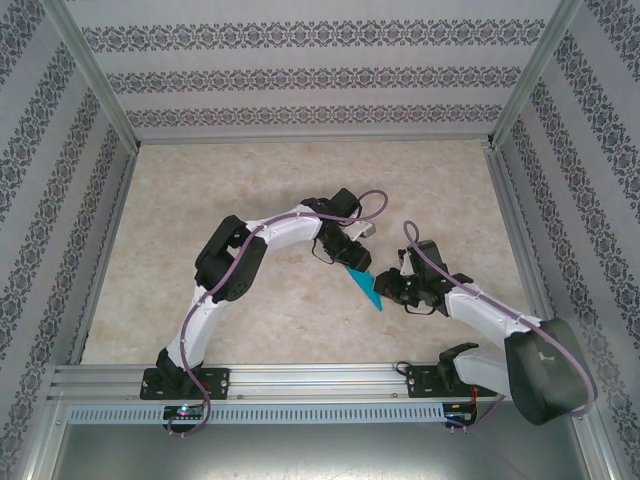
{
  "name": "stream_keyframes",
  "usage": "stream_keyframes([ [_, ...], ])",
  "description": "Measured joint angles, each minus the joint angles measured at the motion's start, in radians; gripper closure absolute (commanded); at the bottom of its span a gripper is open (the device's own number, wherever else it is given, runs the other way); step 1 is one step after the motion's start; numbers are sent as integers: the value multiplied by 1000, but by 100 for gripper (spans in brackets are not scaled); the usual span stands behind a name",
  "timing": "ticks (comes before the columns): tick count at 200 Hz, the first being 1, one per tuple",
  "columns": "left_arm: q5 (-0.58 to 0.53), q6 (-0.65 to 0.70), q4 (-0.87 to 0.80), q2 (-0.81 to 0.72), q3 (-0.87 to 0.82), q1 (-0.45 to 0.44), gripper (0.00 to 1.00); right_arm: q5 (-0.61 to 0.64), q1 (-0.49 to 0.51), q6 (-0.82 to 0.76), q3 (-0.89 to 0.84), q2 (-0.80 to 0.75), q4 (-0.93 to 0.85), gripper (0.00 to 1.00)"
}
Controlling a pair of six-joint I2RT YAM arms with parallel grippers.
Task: Fold a paper plane with a square sheet of paper (pick it up from the middle)
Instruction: Fold the wing for the fifth time at the center of the table.
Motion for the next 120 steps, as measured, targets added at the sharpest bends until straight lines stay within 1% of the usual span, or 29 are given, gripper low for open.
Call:
stream_keyframes([
  [24,1,0,-2,5,6,1,51,37,18,-16,21,-35,-58,76],
  [42,2,0,-2,6,7,1,51,57,64,-18,22,-45,-87,79],
  [59,5,0,-2,6,7,2,51,63,110,-17,27,-37,-92,80],
  [92,5,0,-3,6,7,2,51,92,132,-18,38,18,-89,78],
  [120,6,1,-3,6,7,2,51,144,156,-42,77,59,-113,72],
])
